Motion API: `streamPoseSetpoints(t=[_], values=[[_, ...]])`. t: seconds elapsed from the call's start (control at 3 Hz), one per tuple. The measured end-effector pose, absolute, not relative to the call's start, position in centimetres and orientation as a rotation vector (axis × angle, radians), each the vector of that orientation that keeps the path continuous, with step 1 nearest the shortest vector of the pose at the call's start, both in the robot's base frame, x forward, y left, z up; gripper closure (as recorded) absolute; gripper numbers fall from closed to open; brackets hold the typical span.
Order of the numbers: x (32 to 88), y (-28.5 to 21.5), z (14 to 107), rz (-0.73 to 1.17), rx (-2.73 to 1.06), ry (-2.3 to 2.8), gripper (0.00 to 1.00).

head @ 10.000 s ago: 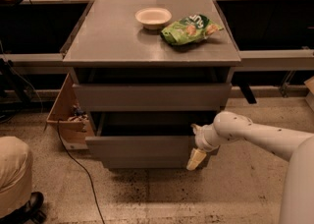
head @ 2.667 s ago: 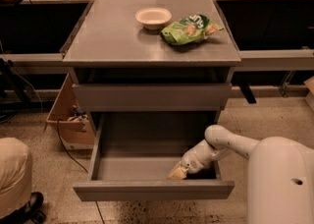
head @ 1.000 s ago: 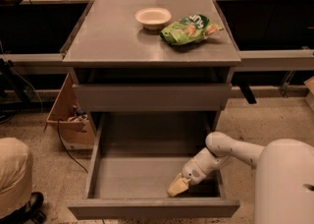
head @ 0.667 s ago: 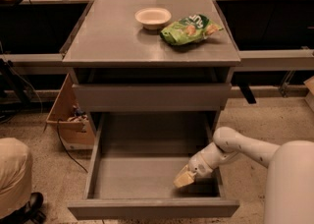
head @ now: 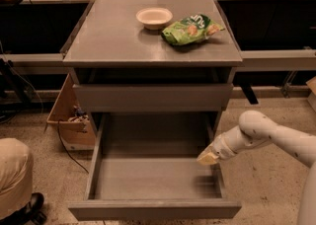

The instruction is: Open middle drawer

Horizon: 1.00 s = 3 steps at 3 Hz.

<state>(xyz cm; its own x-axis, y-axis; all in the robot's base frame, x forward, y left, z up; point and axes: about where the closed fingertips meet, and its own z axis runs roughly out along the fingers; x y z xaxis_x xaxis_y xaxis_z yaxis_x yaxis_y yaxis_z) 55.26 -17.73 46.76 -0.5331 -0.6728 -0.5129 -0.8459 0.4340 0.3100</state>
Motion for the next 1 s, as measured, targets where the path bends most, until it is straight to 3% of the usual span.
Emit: streamPoseSetpoints(t=[0.67,1.0], values=[[60.1,-28.5,53.9,0.322,-1.26,2.373,1.0],[60.5,-29.2,54.4,0.295,-1.256,2.37,0.85]])
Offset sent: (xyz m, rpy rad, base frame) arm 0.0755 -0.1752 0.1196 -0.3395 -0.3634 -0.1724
